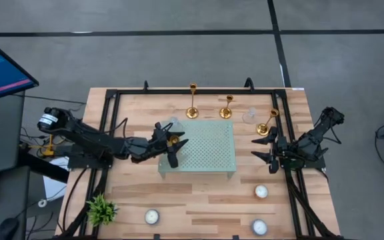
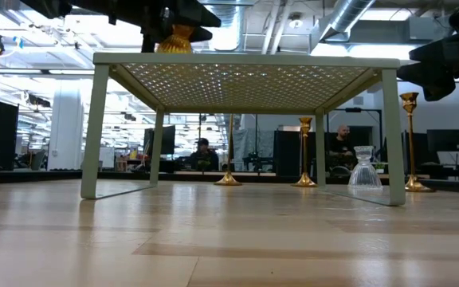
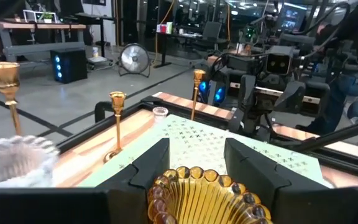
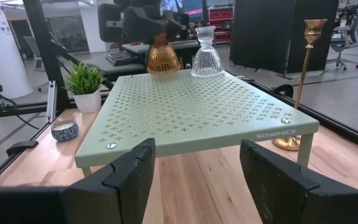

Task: Pick & Place candle stick holders
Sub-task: Put the yellow glass candle holder on the shelf

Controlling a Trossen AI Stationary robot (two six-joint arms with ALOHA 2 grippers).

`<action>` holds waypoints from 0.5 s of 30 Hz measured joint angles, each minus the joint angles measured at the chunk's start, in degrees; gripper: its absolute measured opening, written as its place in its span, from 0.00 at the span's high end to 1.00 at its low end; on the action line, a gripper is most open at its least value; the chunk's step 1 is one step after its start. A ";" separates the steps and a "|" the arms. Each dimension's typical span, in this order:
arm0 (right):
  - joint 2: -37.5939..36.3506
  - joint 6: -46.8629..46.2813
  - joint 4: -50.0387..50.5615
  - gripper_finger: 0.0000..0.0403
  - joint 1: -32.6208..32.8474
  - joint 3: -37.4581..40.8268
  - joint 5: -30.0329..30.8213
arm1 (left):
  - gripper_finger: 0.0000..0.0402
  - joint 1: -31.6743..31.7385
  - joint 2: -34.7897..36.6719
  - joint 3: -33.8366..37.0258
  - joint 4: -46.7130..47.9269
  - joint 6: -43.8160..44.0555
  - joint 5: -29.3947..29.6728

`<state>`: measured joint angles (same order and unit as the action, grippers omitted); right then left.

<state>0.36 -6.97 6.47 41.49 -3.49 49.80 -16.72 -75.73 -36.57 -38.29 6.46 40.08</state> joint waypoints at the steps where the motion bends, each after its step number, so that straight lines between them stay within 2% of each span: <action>1: -0.01 0.00 0.01 0.44 -0.01 0.00 0.01 | 0.64 0.01 -0.54 0.00 -0.29 -0.01 0.00; 15: 0.00 -0.02 0.14 0.44 -0.01 -0.02 0.00 | 0.63 -0.03 -1.55 1.00 -1.61 0.28 -0.48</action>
<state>0.36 -6.98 6.61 41.47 -3.51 49.80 -16.75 -77.28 -35.57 -39.90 6.74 39.59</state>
